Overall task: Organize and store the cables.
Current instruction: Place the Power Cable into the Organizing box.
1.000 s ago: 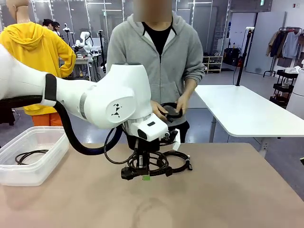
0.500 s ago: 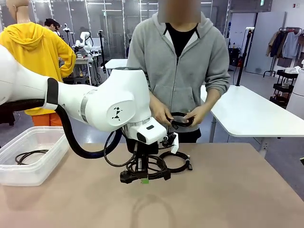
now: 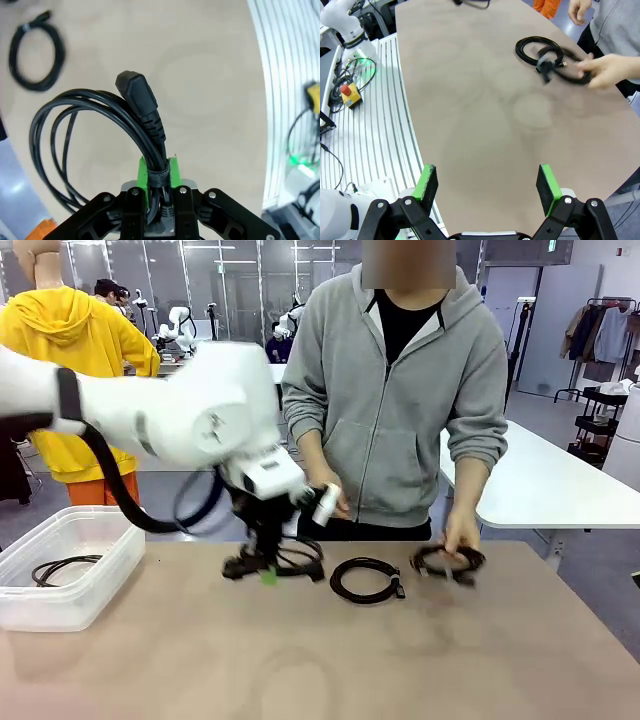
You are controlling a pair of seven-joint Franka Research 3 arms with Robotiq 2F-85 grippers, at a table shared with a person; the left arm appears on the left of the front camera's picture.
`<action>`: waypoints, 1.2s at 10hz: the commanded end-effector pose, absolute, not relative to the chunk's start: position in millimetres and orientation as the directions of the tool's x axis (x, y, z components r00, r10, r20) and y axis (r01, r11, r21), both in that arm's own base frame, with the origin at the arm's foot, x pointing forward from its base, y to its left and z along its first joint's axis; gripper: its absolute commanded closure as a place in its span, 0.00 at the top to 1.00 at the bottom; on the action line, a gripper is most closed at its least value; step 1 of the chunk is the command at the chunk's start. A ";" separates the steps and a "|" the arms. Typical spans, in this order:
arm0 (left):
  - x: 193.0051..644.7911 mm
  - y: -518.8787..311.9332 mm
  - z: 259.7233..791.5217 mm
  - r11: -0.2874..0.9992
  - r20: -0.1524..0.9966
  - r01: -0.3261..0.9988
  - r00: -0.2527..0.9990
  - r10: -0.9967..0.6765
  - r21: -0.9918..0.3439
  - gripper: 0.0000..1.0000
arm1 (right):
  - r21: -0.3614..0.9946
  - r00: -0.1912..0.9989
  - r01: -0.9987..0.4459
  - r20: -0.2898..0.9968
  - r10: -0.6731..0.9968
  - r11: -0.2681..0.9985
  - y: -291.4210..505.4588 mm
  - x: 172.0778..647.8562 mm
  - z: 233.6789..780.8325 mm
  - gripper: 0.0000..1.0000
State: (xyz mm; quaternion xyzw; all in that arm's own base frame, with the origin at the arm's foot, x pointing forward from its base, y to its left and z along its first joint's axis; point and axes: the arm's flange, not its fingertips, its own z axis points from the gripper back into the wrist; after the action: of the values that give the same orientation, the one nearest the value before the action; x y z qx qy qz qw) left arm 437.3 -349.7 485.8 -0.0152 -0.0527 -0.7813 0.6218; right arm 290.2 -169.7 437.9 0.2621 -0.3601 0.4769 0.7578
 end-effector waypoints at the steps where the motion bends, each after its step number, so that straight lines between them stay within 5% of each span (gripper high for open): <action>1: 462.9 -291.0 528.6 -0.249 0.132 0.962 -0.263 -0.956 0.109 0.19 | 0.049 0.278 -0.913 0.803 0.527 0.405 -169.8 291.1 439.8 1.00; 7: 535.0 -113.6 570.4 -0.149 0.277 0.967 -0.205 -0.939 0.209 0.19 | 0.049 0.278 -0.913 0.803 0.527 0.405 -169.8 291.1 439.8 1.00; 12: 578.4 -7.8 539.3 0.051 0.281 0.977 -0.010 -0.960 0.209 0.19 | 0.049 0.278 -0.913 0.803 0.527 0.405 -169.8 291.1 439.8 1.00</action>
State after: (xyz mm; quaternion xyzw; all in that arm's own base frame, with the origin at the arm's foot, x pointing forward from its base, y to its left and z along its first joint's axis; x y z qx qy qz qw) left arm 568.6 -7.7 534.8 -0.0343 -0.1724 -0.6952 0.6970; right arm 290.5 -169.5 437.6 0.2623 -0.3595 0.4767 0.7581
